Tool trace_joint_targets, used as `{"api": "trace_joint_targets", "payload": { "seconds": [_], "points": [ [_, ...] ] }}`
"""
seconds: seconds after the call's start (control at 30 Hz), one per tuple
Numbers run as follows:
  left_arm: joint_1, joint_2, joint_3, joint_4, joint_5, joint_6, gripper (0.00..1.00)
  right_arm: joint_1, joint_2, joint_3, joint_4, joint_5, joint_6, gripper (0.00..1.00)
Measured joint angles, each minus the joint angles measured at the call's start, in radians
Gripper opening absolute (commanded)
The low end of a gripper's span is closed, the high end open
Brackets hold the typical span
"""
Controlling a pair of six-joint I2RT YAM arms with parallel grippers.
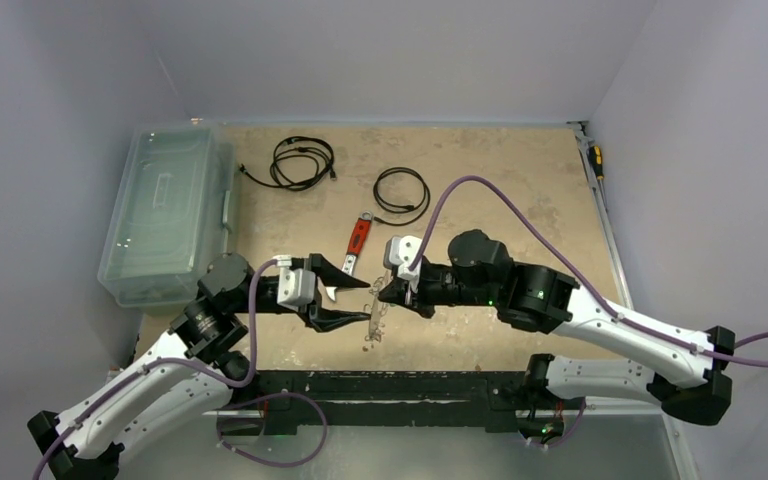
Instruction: Put the keys on the keyring
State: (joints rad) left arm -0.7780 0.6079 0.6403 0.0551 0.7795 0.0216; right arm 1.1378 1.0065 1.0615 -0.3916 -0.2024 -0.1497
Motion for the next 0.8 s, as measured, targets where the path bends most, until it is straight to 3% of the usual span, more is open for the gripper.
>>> {"api": "trace_joint_targets", "payload": {
  "seconds": [0.37,0.8],
  "points": [
    [-0.010,0.033,0.000,-0.003,0.007,0.000,0.44,0.001,0.053,0.084,-0.171,-0.034,-0.058,0.00],
    [-0.010,0.112,0.000,0.010,0.048,-0.014,0.32,0.013,0.054,0.085,-0.189,-0.080,-0.078,0.00]
  ]
}}
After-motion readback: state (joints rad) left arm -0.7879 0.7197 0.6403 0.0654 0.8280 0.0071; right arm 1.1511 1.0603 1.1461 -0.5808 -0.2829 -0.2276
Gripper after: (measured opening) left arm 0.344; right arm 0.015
